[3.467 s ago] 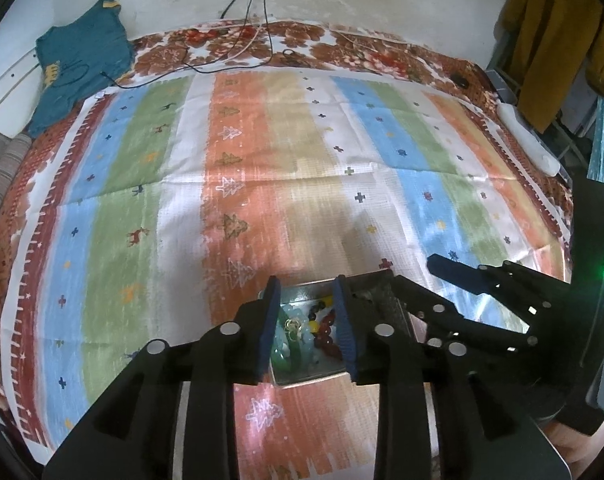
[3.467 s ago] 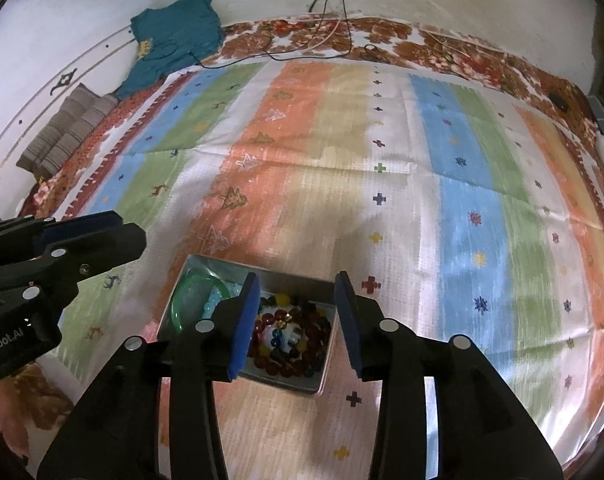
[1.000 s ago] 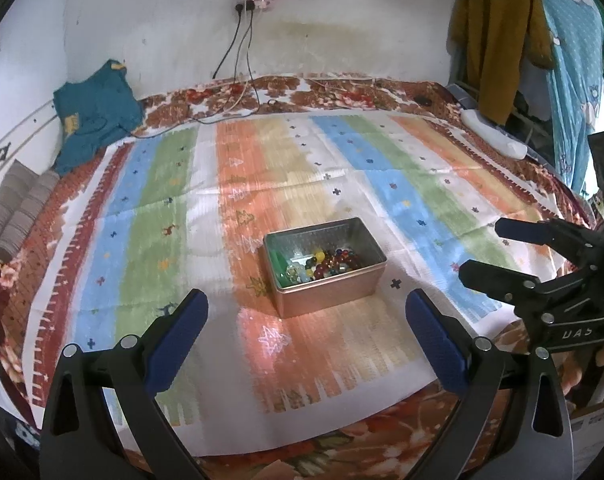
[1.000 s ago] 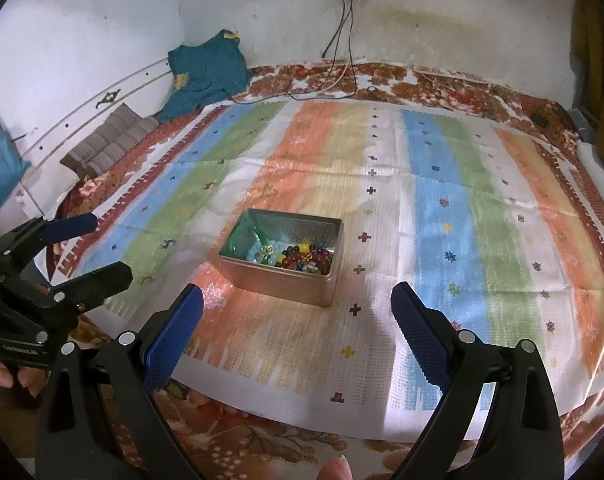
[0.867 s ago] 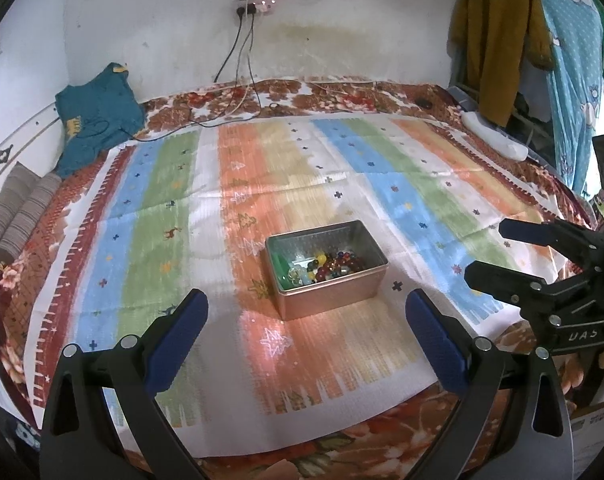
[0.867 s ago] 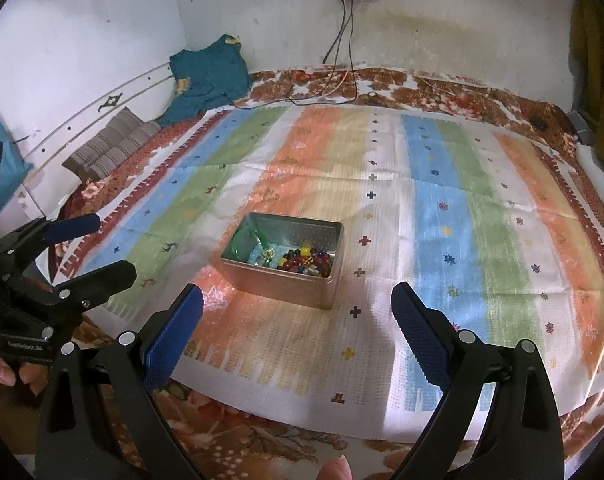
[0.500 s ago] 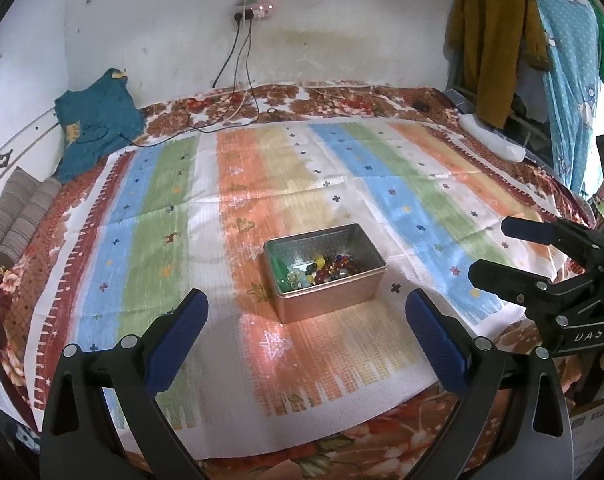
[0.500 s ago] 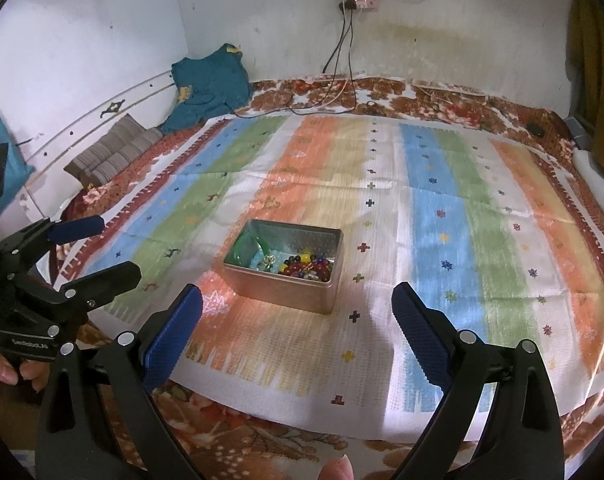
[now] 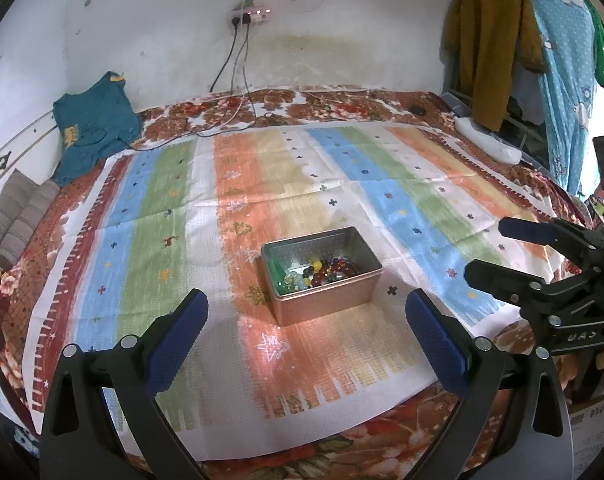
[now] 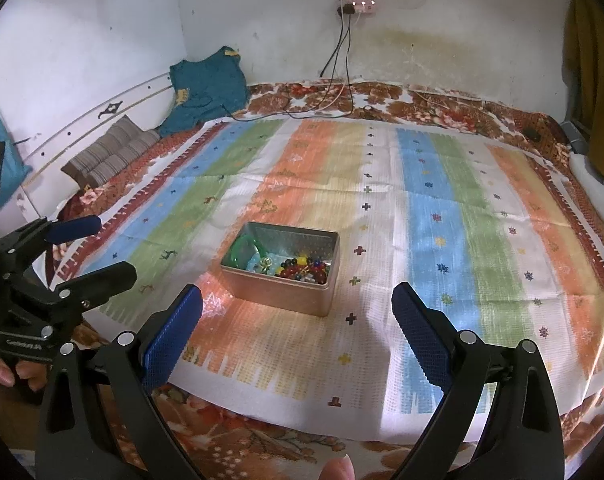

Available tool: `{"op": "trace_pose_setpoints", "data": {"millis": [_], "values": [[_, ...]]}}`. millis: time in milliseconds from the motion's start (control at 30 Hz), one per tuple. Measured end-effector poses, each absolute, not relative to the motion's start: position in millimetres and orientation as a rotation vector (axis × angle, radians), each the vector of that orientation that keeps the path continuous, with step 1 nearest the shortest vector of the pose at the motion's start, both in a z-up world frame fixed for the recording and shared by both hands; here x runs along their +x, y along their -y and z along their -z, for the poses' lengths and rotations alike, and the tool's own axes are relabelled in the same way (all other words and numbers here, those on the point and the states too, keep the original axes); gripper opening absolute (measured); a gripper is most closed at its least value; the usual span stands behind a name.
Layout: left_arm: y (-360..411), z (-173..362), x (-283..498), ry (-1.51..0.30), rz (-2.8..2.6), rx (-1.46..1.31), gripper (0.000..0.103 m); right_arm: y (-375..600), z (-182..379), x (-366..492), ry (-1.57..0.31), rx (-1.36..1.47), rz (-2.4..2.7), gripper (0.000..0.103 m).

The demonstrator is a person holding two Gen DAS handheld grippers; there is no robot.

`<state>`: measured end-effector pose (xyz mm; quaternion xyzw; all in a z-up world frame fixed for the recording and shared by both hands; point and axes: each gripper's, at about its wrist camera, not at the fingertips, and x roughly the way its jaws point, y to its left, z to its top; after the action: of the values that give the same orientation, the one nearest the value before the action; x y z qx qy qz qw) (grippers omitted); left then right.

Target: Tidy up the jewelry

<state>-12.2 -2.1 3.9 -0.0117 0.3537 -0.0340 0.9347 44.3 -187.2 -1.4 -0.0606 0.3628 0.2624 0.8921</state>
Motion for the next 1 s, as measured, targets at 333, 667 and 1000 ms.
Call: {"op": "trace_pose_setpoints", "data": {"millis": [333,667,1000], "values": [[1.5,-7.0,-11.2,-0.725,0.065,-0.032,0.097,183.8,3.8,40.7,-0.742,-0.152,-0.545,0.096],[0.7,-6.3,-11.4,-0.724,0.067,-0.034,0.097,183.3,2.1,38.3,-0.727,-0.153,-0.542,0.097],[-0.8,-5.3,-12.1,-0.730,0.061,-0.037,0.097,184.2,2.1,38.1,-0.728,-0.149,-0.541,0.097]]}}
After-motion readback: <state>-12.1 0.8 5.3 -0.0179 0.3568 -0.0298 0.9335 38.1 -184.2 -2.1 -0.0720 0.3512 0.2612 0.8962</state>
